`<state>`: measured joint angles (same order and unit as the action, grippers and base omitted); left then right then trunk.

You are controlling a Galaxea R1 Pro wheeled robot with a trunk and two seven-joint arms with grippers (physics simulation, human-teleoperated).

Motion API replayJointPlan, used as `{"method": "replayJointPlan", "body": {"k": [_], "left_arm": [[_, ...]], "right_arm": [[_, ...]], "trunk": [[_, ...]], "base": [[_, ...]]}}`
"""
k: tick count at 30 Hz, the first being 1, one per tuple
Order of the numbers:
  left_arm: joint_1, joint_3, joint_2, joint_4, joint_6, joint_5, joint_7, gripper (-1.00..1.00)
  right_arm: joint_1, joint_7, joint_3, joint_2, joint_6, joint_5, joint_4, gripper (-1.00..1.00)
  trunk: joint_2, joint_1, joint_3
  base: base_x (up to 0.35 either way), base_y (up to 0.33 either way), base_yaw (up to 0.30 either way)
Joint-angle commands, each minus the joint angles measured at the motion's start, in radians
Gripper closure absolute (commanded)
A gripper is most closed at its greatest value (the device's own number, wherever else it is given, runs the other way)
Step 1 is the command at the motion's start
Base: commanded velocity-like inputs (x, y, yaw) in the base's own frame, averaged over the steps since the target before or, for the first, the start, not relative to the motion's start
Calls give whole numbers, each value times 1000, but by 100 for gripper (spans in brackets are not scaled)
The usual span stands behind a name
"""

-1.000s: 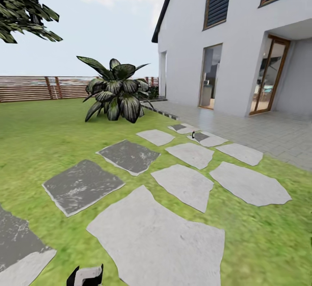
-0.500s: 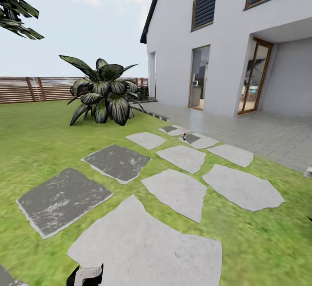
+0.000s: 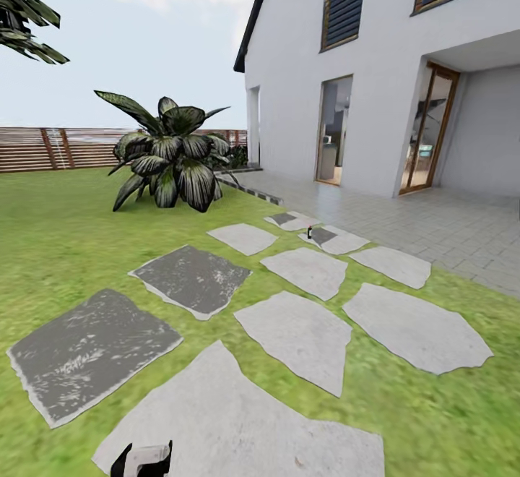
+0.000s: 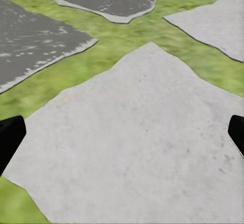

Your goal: In the garden, pick up the pesticide atomizer on the floor and spray pesticide onto both trees until each tree trunk is fully covered.

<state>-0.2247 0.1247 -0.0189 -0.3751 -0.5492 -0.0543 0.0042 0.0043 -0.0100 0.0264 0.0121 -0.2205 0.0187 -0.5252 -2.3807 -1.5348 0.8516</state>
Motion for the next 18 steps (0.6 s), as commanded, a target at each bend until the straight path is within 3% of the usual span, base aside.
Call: {"method": "replayJointPlan", "body": {"k": [1, 18], "left_arm": [[0, 4, 0, 1, -4, -6, 0, -100], [0, 4, 0, 1, -4, -6, 0, -100]], "right_arm": [[0, -1, 1, -1, -2, 2, 0, -100], [0, -1, 1, -2, -2, 1, 3, -100]], "trunk": [[0, 0, 1], [0, 0, 1]], "base": [[310, 0, 0], [309, 0, 0]]}}
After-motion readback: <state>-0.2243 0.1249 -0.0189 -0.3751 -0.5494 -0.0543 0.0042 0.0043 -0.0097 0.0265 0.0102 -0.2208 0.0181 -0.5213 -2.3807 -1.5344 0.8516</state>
